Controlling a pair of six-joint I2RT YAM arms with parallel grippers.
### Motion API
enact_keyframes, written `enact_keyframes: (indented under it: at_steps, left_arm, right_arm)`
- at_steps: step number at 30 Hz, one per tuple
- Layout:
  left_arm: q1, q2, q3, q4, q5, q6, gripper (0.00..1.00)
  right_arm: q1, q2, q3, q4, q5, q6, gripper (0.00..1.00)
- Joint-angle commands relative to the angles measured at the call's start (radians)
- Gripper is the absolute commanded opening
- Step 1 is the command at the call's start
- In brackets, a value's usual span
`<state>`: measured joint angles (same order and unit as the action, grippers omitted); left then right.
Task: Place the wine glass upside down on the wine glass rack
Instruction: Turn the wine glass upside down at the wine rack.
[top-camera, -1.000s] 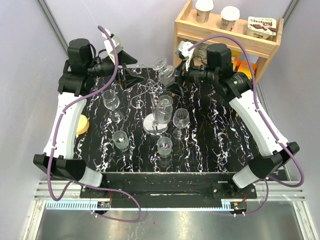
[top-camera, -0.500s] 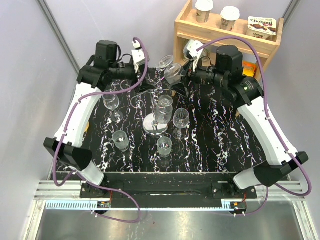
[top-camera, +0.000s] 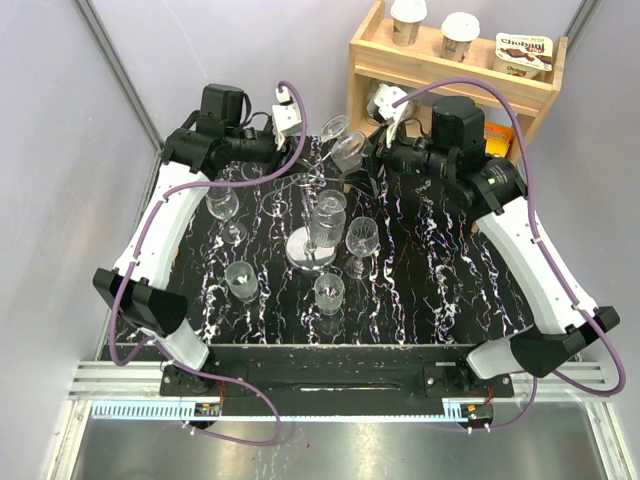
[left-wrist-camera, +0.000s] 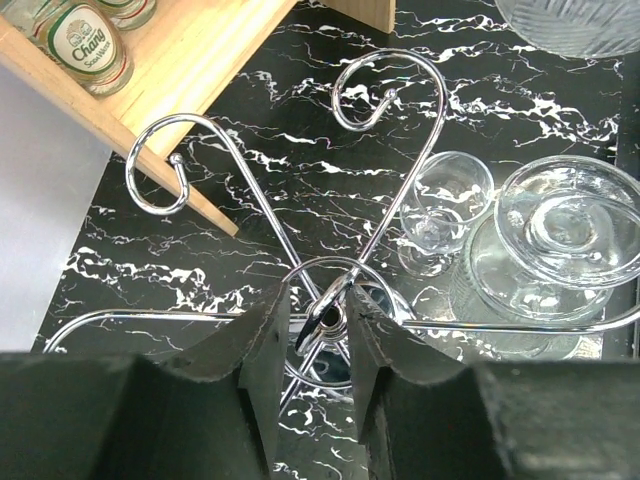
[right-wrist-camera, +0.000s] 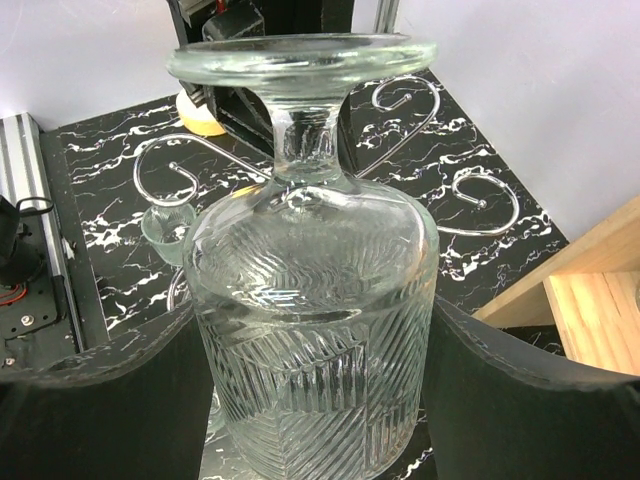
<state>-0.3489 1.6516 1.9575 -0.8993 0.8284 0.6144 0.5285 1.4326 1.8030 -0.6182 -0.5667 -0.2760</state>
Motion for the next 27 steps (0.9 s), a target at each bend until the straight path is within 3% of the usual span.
enact_keyframes:
  at_steps: [1,8,27]
  left_arm:
    - [-0.013,-0.003,0.032,0.011,0.001,0.015,0.3]
    - [-0.015,0.004,0.023,0.01,0.003,0.005,0.0]
    - [-0.013,-0.105,-0.146,0.244,-0.14,-0.131,0.0]
  right_arm:
    - [0.005,-0.061,0.007,0.075,0.011,-0.006,0.0]
    - [0.004,-0.078,-0.019,0.075,0.022,-0.017,0.0]
    - [0.005,-0.123,-0.087,0.077,0.041,-0.034,0.0]
